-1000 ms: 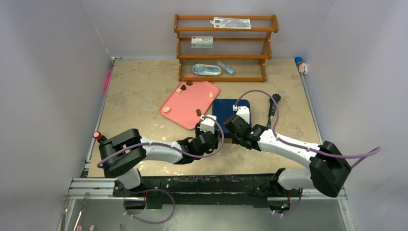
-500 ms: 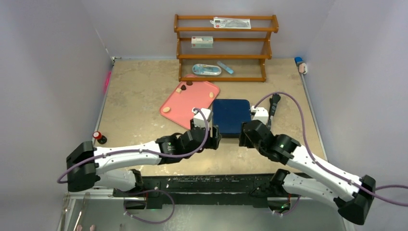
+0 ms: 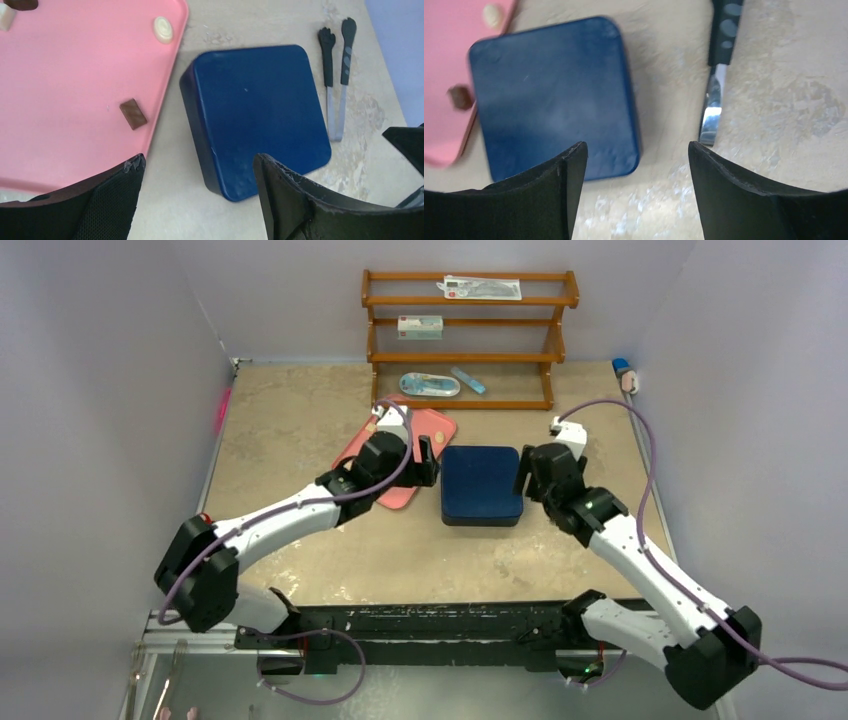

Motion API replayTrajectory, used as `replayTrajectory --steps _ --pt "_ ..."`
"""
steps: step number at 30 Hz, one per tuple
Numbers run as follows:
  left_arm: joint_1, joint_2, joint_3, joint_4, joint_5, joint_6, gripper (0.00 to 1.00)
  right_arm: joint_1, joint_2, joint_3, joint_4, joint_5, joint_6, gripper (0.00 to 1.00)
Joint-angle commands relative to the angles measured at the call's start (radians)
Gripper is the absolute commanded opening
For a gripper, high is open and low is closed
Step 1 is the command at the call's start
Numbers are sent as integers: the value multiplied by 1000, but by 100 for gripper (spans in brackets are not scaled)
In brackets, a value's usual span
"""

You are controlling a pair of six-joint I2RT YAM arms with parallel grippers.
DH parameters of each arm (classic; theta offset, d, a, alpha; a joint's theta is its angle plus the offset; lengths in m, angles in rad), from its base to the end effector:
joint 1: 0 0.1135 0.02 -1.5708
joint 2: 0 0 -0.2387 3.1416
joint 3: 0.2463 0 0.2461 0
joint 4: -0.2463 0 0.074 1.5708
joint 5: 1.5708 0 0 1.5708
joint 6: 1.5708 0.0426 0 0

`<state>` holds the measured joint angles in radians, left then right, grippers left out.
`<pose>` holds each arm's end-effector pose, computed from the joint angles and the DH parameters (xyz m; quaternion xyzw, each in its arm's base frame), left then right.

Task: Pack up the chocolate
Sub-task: Close the box lid on the packing box.

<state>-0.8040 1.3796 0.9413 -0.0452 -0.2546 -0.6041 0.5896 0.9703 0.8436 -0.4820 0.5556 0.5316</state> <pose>0.2285 -0.2217 0.2473 0.0194 0.8512 -0.2493 0.4614 0.1952 0.1036 0.2768 0.1021 0.8558 0.0307 0.5061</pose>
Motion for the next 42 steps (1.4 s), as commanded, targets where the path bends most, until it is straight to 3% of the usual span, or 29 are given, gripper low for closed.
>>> replayTrajectory --steps 1,8,13,19,22,27,34,38,42 --pt "103 89 67 119 220 11 78 -184 88 50 148 -182 -73 76" --pt "177 267 130 229 374 -12 78 -339 323 135 271 -402 -74 79" --pt "191 336 174 233 395 -14 76 -365 428 200 285 -447 -80 77" --pt "195 357 220 186 331 5 62 -366 483 257 278 -422 -107 53" --pt "194 369 261 142 302 33 46 -366 512 296 269 -393 -121 32" --pt "191 421 350 70 294 69 25 -365 584 363 245 -393 -146 14" --pt "143 500 455 -20 257 140 9 -350 663 417 227 -412 -167 0" --pt "116 518 496 -55 202 173 1 -323 691 443 212 -378 -186 0" --pt "92 518 516 -77 155 203 0 -306 700 455 206 -364 -196 0"
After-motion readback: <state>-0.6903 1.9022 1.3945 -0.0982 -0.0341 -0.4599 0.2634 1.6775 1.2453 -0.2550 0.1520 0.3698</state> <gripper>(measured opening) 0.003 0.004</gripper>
